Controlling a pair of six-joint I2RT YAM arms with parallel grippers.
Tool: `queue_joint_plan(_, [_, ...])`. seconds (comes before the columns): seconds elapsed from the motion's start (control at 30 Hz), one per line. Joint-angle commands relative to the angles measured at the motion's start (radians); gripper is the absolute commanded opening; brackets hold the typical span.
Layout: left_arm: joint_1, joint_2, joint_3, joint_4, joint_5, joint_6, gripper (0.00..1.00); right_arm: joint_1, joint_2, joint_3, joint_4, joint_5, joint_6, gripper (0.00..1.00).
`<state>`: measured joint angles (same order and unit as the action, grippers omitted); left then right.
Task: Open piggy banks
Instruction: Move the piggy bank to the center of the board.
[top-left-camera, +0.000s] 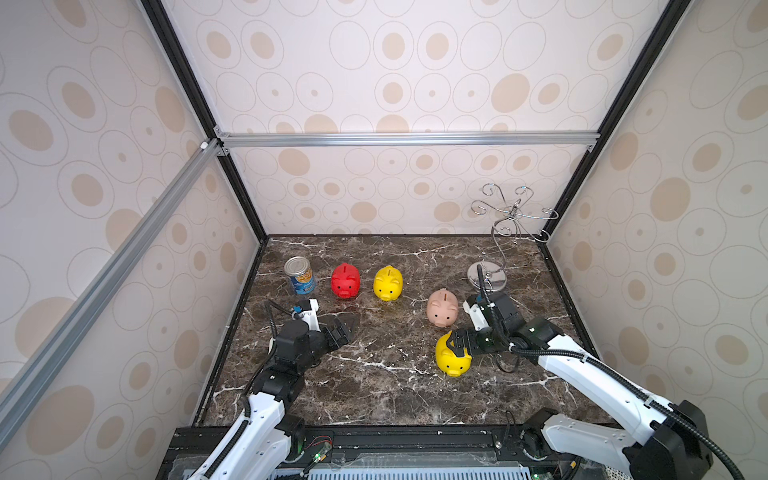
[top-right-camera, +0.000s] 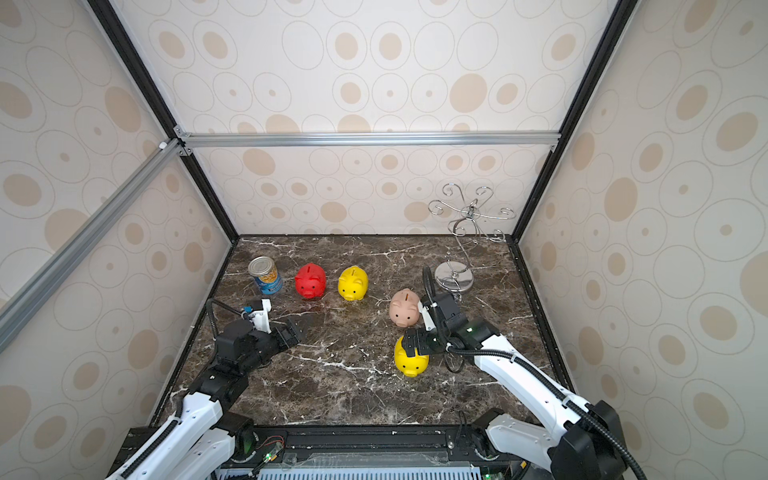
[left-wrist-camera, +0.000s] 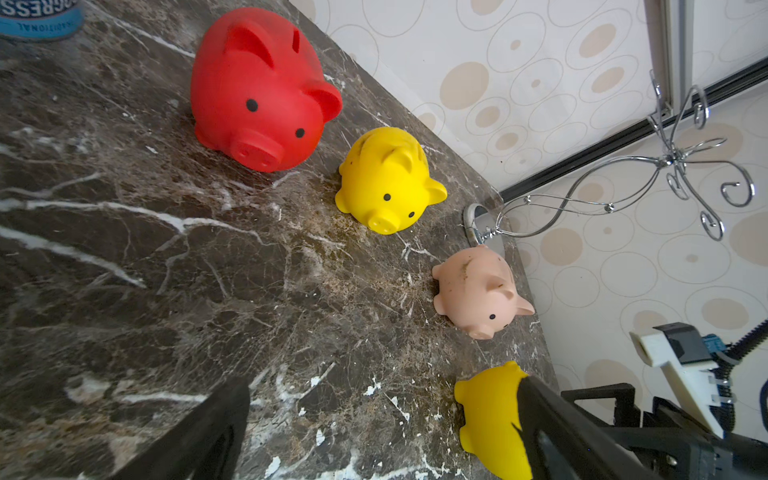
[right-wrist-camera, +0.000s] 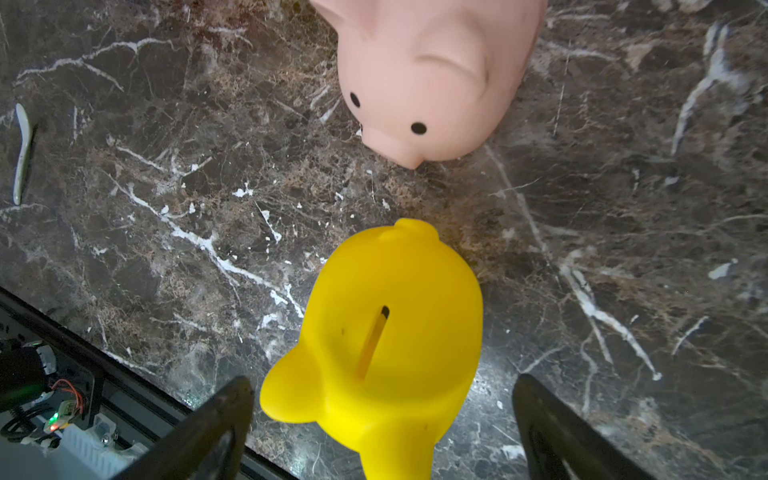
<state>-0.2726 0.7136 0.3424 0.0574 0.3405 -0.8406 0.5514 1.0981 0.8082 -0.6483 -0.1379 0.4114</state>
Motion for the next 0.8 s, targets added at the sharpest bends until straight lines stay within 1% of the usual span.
queue_joint_plan(0.0, [-0.016,0.015,0.006,0.049,0.008,-0.030,1.00,0.042,-0.040,-0.040,-0.041,0.031,0.028,0.99])
queue_joint_plan(0.03, [-0.021,0.021,0.006,0.048,0.008,-0.029,1.00,0.053,-0.048,-0.050,-0.045,0.051,0.029,0.99])
queue_joint_plan(0.1, [-0.024,0.029,0.002,0.053,0.000,-0.026,1.00,0.062,-0.052,-0.078,-0.019,0.052,0.027,0.99])
queue_joint_plan(0.2, [-0.028,0.043,-0.008,0.074,-0.002,-0.032,1.00,0.067,-0.008,-0.084,-0.002,0.047,0.018,1.00])
queue_joint_plan(0.3, [-0.031,0.050,-0.010,0.088,0.006,-0.034,1.00,0.067,0.036,-0.079,0.032,0.071,-0.003,0.99])
queue_joint_plan(0.47, [-0.031,0.034,-0.008,0.072,-0.006,-0.021,1.00,0.079,0.107,-0.064,0.108,0.010,-0.058,1.00])
queue_joint_plan(0.6, [-0.031,0.016,-0.005,0.064,-0.027,-0.004,1.00,0.127,0.157,-0.042,0.152,0.002,-0.103,1.00])
queue_joint_plan(0.67, [-0.031,0.016,-0.002,0.067,-0.028,-0.005,1.00,0.152,0.196,-0.022,0.162,0.020,-0.101,0.99])
queue_joint_plan(0.77, [-0.031,0.020,0.001,0.070,-0.023,-0.001,1.00,0.164,0.248,0.009,0.168,0.132,-0.086,1.00])
